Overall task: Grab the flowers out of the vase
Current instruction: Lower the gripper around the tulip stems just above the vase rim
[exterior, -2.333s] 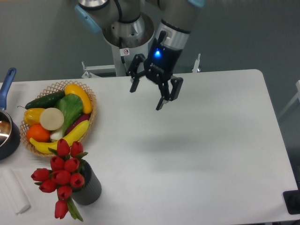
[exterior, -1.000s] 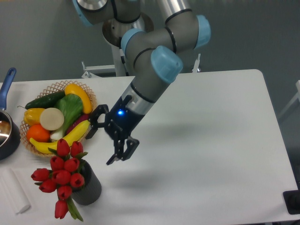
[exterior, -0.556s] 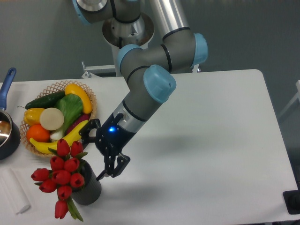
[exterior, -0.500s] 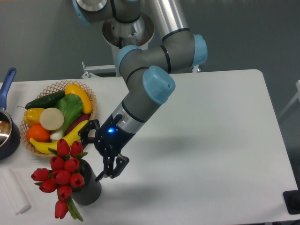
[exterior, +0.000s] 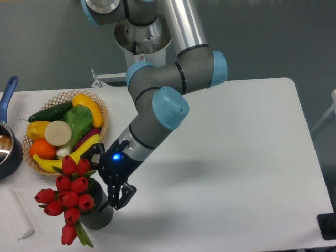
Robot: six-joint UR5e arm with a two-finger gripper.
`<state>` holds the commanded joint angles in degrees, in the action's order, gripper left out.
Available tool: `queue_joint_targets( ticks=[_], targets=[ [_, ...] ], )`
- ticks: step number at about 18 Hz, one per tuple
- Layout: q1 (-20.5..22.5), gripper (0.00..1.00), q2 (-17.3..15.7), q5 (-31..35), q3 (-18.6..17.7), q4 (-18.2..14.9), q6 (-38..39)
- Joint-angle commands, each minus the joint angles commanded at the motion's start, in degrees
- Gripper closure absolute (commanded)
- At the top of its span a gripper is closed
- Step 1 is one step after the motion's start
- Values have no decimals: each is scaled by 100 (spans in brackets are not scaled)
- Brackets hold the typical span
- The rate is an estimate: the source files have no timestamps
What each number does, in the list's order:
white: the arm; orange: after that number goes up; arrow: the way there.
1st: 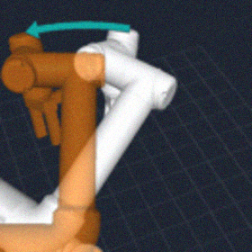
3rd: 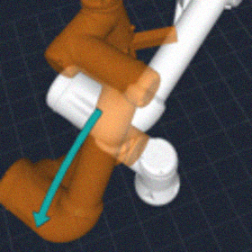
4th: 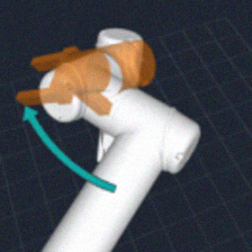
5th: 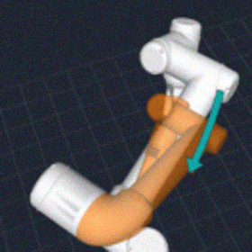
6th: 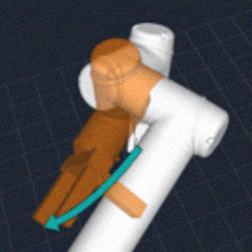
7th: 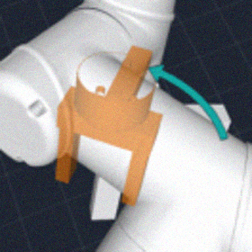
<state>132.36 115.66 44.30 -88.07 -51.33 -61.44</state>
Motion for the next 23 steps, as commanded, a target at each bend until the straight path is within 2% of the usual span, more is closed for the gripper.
queue_joint_targets(
  ticks=[23],
  targets=[
    [-220,0,9,9,-53,35,-26]
  ],
)
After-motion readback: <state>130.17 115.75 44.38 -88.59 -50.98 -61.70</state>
